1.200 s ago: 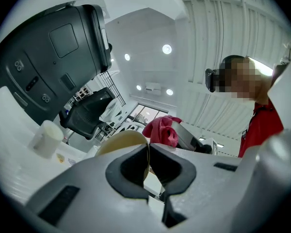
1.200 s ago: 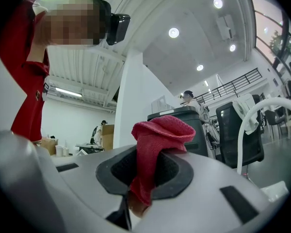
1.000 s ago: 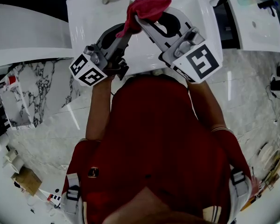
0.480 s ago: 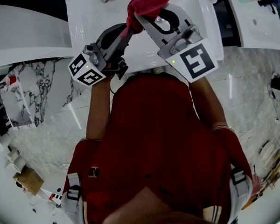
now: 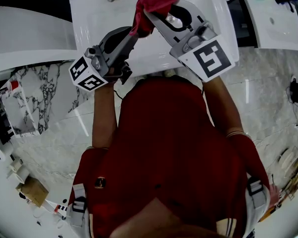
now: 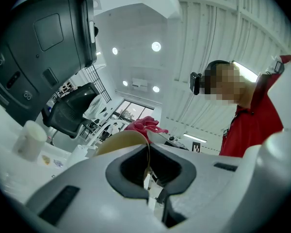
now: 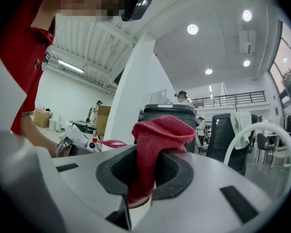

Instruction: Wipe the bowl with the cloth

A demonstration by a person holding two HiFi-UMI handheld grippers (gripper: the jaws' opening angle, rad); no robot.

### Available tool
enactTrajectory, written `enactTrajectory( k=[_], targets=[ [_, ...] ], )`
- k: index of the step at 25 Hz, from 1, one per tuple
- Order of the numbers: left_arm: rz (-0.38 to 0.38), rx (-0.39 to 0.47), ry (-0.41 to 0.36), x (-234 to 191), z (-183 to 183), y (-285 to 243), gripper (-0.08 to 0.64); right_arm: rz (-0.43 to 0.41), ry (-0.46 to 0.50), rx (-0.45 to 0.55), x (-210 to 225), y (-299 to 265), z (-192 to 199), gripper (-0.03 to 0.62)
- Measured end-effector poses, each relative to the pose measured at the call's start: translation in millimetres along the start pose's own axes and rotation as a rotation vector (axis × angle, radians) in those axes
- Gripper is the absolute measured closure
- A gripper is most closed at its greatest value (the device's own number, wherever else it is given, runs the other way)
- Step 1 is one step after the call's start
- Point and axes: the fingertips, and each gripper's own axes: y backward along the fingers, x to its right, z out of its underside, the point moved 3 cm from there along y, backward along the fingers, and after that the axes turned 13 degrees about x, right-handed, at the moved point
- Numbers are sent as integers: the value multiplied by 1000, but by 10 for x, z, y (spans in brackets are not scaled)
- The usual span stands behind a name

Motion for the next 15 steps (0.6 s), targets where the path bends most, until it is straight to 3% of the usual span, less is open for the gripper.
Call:
enactTrajectory(
  k=[15],
  targets=[
    [127, -36, 63, 69, -21, 58, 540, -2, -104, -2, 212, 83, 112, 537]
  ],
)
